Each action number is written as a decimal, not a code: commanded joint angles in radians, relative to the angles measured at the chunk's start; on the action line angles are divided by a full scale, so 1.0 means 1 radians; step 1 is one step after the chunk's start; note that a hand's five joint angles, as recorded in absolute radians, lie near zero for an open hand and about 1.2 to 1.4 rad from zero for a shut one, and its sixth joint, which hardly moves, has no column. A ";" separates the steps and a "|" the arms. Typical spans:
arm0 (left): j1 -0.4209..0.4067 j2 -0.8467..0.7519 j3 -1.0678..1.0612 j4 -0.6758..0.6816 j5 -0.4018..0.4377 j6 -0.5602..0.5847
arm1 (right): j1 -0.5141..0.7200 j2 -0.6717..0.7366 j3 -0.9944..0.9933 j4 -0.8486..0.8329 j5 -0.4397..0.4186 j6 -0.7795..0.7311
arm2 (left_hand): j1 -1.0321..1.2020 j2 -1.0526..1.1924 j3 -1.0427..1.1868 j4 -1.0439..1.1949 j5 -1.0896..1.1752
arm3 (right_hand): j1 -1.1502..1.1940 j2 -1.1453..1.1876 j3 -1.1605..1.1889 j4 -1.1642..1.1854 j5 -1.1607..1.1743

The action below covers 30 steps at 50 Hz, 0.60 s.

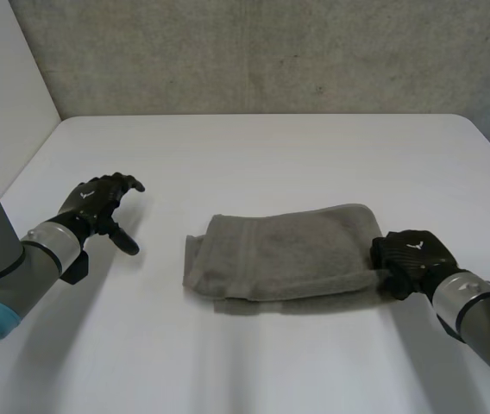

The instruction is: Fold the towel.

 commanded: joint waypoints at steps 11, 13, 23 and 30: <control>-0.004 0.008 0.000 -0.002 -0.005 -0.003 | 0.067 -0.105 -0.198 0.074 -0.027 -0.006 | -0.089 -0.064 -0.071 -0.074 -0.048 | 0.135 0.124 0.105 0.092 0.096; -0.006 0.008 0.000 -0.002 -0.003 -0.008 | 0.133 -0.102 -0.241 0.101 -0.023 -0.003 | -0.089 -0.064 -0.071 -0.074 -0.048 | 0.135 0.124 0.105 0.092 0.096; -0.041 0.123 -0.033 -0.006 0.002 -0.014 | 0.512 0.053 -0.422 0.175 0.052 -0.010 | -0.089 -0.064 -0.071 -0.074 -0.048 | 0.135 0.124 0.105 0.092 0.096; -0.095 0.246 -0.064 -0.003 -0.002 -0.023 | 0.612 0.148 -0.433 0.177 0.088 -0.018 | -0.089 -0.064 -0.071 -0.074 -0.048 | 0.135 0.124 0.105 0.092 0.096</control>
